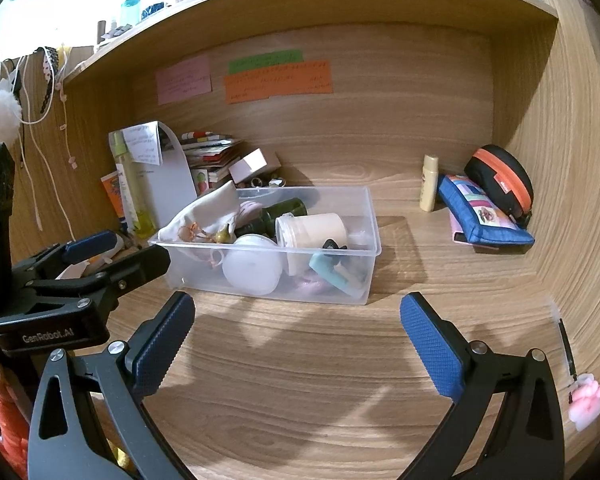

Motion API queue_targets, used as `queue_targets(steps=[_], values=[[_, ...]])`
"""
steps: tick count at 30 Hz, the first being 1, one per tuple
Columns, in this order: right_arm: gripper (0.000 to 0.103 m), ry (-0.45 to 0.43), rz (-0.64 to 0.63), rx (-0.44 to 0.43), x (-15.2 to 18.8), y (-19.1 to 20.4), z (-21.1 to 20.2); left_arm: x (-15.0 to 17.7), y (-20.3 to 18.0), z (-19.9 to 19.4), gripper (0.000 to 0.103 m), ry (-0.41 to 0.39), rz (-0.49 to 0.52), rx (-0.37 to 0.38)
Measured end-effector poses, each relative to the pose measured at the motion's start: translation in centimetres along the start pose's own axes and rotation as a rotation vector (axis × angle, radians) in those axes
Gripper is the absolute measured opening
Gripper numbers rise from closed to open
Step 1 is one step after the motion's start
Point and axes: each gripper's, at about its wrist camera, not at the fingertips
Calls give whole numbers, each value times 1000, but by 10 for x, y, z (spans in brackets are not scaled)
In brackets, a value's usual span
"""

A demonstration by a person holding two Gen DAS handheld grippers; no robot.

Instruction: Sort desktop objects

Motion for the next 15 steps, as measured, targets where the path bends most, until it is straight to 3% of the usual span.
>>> queue_targets(steps=[15], values=[[103,6,14,-4,1,-3,2,0,3,0,102,-17,-10,5]])
Point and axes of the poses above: each gripper's, at about its wrist camera, not at the fingertips, and z roughly the way its jaws point, y to its left, x to its underside, and after that the axes turned 9 degrees about -x, right-handed
